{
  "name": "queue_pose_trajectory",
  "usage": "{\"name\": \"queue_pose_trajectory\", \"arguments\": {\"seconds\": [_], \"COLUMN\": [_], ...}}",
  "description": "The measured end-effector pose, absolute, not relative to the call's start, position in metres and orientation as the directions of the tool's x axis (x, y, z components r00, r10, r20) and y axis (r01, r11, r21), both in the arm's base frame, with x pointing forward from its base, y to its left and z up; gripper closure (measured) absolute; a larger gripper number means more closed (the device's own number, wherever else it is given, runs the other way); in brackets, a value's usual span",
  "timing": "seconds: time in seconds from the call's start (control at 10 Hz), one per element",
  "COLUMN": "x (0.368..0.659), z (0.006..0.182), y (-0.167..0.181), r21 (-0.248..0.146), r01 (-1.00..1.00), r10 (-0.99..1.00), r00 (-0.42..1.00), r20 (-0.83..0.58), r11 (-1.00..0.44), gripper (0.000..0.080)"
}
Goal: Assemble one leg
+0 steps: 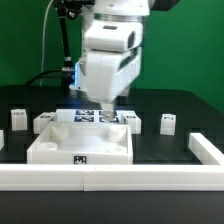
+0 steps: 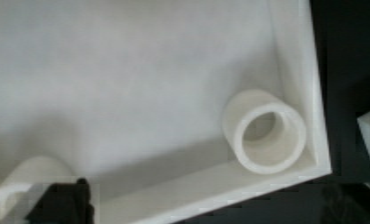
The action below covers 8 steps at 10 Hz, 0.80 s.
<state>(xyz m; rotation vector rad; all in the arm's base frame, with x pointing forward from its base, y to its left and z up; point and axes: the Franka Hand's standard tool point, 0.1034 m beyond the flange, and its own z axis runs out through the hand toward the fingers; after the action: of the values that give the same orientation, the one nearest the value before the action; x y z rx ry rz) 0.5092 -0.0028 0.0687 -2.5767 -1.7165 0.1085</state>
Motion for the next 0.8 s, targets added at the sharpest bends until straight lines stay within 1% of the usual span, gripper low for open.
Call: {"name": "queue_pose_trajectory", "arguments": {"seconds": [0.4, 0.5, 0.6, 0.7, 0.8], "x": [0.509, 0.508, 0.494, 0.483, 0.481], "z": [0.068, 0.064, 0.055, 0.049, 0.045], "y": [-0.002, -0.003, -0.008, -0.014, -0.019], "r21": [-0.077, -0.025, 0.007, 0.014, 0.032], "r01": [0.920, 0.952, 0.968, 0.978, 0.985], "r10": [0.924, 0.952, 0.968, 0.978, 0.986], "r00": [0.382, 0.306, 0.251, 0.208, 0.168], "r20": [-0.034, -0.013, -0.001, -0.002, -0.006], "r11": [-0.383, -0.306, -0.251, -0.208, -0.168], "gripper": [0.0150, 0.0150, 0.0150, 0.0150, 0.0150]}}
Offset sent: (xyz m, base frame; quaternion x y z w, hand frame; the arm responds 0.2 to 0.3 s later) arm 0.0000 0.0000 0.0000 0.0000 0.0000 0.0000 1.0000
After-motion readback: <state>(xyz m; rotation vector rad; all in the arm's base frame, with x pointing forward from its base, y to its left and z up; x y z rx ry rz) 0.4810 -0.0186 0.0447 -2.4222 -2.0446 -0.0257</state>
